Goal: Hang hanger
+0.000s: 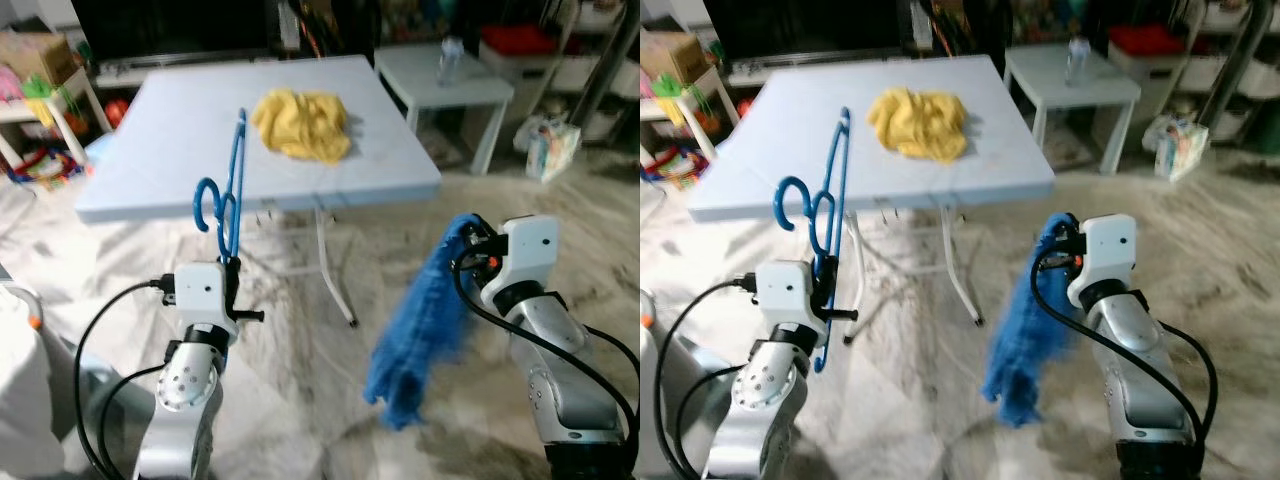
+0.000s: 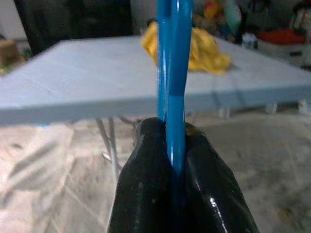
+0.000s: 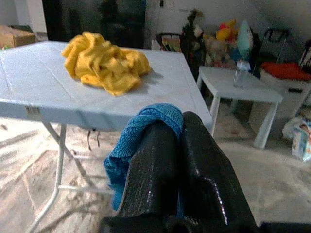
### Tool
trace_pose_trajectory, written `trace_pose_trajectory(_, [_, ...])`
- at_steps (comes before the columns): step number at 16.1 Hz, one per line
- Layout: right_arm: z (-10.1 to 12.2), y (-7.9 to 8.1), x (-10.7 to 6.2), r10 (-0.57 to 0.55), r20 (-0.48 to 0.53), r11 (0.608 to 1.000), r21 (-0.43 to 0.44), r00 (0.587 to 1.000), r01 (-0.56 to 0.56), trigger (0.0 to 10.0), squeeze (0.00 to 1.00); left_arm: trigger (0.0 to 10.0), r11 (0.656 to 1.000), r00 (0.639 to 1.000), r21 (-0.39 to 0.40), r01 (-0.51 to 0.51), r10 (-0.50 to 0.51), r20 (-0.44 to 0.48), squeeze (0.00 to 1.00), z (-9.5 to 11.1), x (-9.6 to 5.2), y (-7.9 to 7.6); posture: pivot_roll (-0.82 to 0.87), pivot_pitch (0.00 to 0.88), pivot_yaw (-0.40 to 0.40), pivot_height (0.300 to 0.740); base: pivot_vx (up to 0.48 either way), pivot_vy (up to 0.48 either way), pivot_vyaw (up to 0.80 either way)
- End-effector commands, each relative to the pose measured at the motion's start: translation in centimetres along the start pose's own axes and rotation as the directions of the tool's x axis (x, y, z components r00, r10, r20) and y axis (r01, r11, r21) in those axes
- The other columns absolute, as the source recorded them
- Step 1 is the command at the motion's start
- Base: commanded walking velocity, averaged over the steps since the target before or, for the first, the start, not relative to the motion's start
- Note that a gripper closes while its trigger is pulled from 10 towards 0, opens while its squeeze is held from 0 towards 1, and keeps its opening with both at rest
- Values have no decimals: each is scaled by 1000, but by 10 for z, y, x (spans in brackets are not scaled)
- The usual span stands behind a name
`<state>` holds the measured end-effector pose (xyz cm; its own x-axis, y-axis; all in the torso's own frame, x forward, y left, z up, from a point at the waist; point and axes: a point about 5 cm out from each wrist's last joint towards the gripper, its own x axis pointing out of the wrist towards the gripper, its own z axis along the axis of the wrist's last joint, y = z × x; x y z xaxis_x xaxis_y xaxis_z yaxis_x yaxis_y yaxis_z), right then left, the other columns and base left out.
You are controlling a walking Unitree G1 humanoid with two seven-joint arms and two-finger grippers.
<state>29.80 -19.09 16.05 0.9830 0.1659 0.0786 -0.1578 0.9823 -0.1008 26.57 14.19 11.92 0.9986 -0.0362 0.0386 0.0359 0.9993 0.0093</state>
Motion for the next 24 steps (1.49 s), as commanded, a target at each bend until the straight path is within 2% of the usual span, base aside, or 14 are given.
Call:
trace_pose_trajectory(1, [10, 9, 5, 36, 50, 999, 0, 998, -36, 10000, 0, 10000, 999, 999, 14, -32, 32, 6, 0, 3, 1, 10, -18, 37, 8, 740, 296, 379, 425])
trace_pose_trajectory(10, [10, 11, 8, 28, 62, 1000, 5, 998, -29, 10000, 0, 10000, 1000, 1000, 18, -20, 20, 3, 0, 4, 5, 12, -12, 25, 16, 740, 271, 395, 100])
trace_pose_trajectory(13, [21, 13, 9, 27, 122, 999, -26, 992, -24, 10000, 0, 10000, 1000, 1000, -12, 7, -7, 10, 0, 5, 5, 8, -12, 25, 16, 740, 389, 281, 0])
trace_pose_trajectory(20, [25, 17, 13, 23, 154, 999, -26, 988, -20, 10000, 0, 10000, 1000, 1000, -9, 17, -17, 24, 0, 9, 6, 5, -8, 29, 14, 740, 408, 252, 0])
trace_pose_trajectory(23, [32, 17, 15, 8, 185, 1000, -31, 983, -2, 10000, 0, 10000, 1000, 999, 23, 13, -14, 45, 0, 18, 9, 4, -3, 33, 14, 740, 419, 0, 0])
trace_pose_trajectory(24, [39, 16, 19, -10, 210, 999, -46, 978, 20, 10000, 0, 10000, 998, 999, 62, 16, -19, 48, 0, 21, 12, 2, -3, 33, 14, 740, 0, 0, 0])
